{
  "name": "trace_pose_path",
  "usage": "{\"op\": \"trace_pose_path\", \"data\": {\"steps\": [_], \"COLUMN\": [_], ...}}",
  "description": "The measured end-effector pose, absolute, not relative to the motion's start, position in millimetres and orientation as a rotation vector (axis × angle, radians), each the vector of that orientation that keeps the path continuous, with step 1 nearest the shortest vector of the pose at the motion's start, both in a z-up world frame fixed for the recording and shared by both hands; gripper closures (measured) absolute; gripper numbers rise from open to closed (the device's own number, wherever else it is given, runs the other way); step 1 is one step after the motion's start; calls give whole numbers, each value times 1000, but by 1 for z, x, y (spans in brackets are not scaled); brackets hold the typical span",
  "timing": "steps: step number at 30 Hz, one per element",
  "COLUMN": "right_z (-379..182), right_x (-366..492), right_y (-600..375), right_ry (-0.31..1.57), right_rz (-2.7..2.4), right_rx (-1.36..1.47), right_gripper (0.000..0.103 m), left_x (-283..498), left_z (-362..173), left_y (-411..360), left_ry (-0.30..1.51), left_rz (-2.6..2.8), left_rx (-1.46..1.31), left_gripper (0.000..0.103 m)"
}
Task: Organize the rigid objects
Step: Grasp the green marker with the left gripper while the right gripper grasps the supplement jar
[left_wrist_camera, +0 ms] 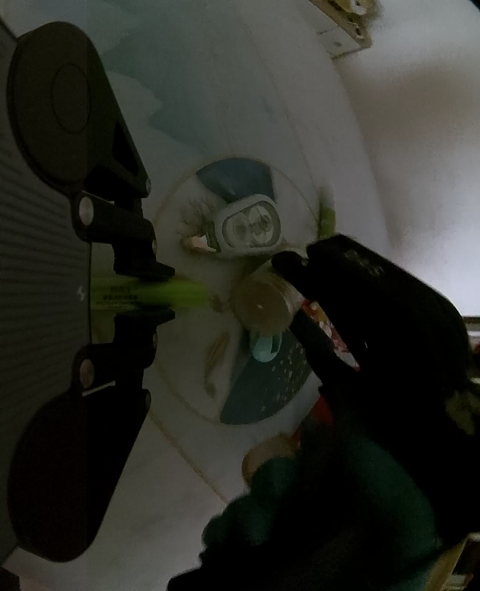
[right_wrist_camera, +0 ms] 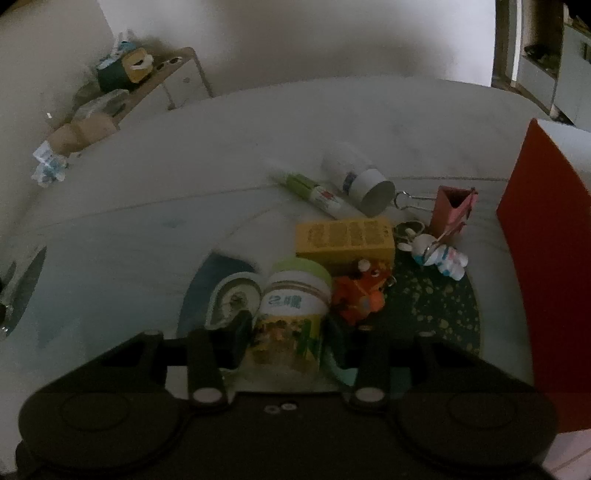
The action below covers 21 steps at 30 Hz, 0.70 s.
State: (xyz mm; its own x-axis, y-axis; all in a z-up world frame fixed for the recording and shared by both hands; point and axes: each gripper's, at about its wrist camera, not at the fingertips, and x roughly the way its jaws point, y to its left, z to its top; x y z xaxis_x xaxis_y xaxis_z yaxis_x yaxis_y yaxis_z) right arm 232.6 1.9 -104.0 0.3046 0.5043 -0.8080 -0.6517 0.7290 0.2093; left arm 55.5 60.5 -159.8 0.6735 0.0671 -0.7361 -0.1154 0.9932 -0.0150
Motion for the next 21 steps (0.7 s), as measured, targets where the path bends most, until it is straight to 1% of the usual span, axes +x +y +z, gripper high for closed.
{"op": "trace_pose_path", "data": {"steps": [9,21], "right_z": [-88,-50], "right_x": [224,212], "right_y": [-20,-46], "right_ry": [986,920], "right_rz": [810,847], "right_rx": [-155,-152], "right_gripper": [64,64], "left_x": [57,65], "left_z": [-149,-114], "left_y": [72,76], "left_ry": [834,800], "left_rz": [132,137], "left_rx": [-166,-293], "left_gripper": [87,87]}}
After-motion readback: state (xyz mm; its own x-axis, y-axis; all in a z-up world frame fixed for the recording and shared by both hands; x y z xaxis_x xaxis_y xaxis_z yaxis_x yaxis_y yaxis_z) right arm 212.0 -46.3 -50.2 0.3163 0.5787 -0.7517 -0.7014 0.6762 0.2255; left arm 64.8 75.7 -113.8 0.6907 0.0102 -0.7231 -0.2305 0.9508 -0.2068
